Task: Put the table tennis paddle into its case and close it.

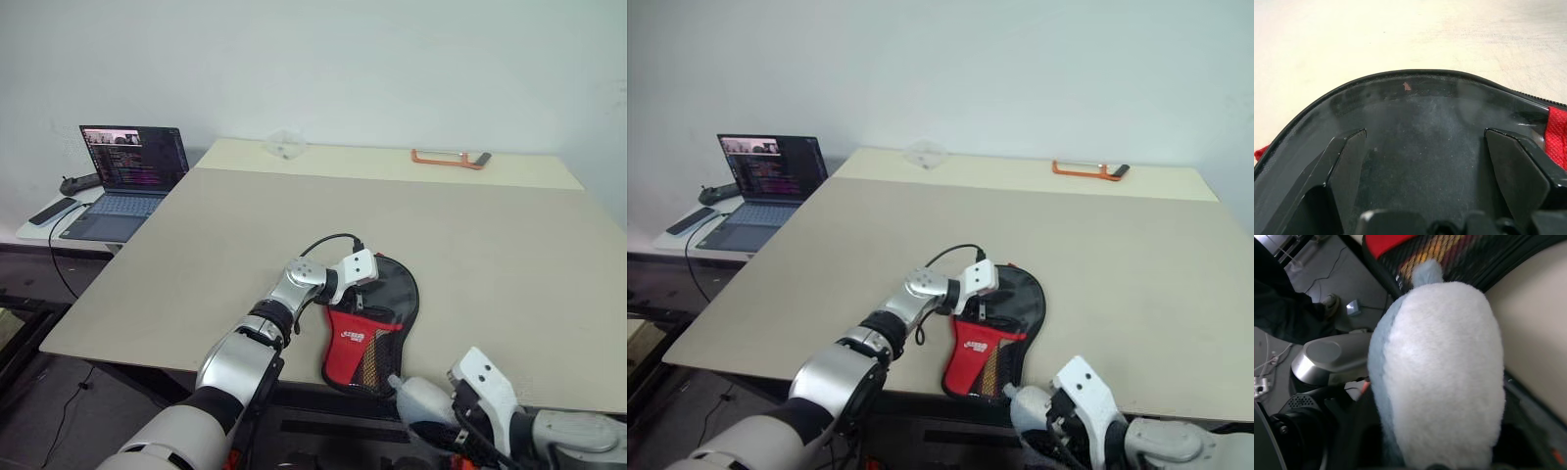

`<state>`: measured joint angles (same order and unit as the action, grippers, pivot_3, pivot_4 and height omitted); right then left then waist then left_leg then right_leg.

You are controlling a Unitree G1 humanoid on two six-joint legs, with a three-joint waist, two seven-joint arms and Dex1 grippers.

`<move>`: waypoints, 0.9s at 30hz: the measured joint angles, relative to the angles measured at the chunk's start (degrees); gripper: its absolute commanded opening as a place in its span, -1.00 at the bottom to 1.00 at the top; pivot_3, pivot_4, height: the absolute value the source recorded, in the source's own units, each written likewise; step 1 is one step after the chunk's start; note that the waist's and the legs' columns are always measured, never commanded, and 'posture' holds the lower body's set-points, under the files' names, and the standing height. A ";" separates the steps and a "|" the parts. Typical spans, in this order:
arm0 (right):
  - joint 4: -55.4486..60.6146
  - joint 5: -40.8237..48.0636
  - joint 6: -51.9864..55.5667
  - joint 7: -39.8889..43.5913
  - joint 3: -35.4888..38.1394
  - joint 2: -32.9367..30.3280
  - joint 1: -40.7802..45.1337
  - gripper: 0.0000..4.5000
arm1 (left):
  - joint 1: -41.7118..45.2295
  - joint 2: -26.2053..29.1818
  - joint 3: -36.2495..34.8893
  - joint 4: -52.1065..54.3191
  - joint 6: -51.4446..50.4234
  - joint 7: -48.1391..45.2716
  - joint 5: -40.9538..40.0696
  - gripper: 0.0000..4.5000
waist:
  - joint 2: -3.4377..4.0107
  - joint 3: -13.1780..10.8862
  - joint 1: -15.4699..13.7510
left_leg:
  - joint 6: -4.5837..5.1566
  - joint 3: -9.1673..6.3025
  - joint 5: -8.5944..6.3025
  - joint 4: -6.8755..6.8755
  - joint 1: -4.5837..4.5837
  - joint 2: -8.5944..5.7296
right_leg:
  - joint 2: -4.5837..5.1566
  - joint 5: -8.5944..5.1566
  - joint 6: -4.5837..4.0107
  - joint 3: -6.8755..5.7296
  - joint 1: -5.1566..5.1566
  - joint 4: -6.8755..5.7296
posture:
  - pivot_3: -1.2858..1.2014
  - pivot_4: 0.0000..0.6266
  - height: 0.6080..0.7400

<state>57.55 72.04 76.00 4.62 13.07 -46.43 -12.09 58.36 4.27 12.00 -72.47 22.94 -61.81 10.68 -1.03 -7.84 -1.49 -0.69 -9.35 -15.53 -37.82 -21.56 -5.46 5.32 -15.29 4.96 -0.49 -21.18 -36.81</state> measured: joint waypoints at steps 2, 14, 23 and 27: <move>-0.51 3.62 -1.52 -0.37 1.51 -3.15 0.12 0.65 | -0.01 -0.01 0.00 0.01 0.01 0.10 0.00 0.87 | -0.03 -0.02 0.00 | 0.00 0.01 0.00 0.00 0.00 0.01 | 0.00 0.00 0.00 0.01 0.03 0.00 | 0.03 -0.52 1.00; -2.91 19.14 -13.19 -3.36 0.77 -18.22 5.12 0.94 | -1.04 0.12 -0.65 0.27 0.21 0.96 -0.97 0.87 | -0.36 -0.21 0.02 | 0.00 0.05 0.00 -0.01 -0.03 0.06 | 0.00 0.00 0.00 0.03 0.04 0.07 | 0.03 -0.52 1.00; -16.07 -2.51 -20.38 5.71 -7.44 -14.22 20.18 0.94 | -1.89 2.83 -5.66 2.03 -0.48 -6.63 -6.58 0.87 | -0.38 -1.12 0.72 | -0.02 0.10 0.02 0.02 -0.48 0.07 | -0.08 0.02 -0.05 0.11 -0.53 -0.07 | 0.03 -0.52 1.00; -23.81 -17.09 -28.68 13.19 -13.74 -8.96 25.23 0.94 | -2.75 8.00 -10.13 10.84 -6.41 -12.08 -13.39 0.87 | -0.28 -1.42 1.64 | -0.28 0.09 0.18 -0.07 -1.27 0.06 | -0.08 0.21 -0.37 0.11 -1.34 -0.18 | 0.03 -0.52 1.00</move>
<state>33.74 54.95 47.32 17.81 -0.67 -55.39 13.13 55.61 12.28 1.87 -61.63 16.53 -73.89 -2.71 -1.30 -9.26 0.16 -0.96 -9.26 -15.35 -37.89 -22.82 -5.40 5.24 -15.09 4.60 -0.39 -22.52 -36.99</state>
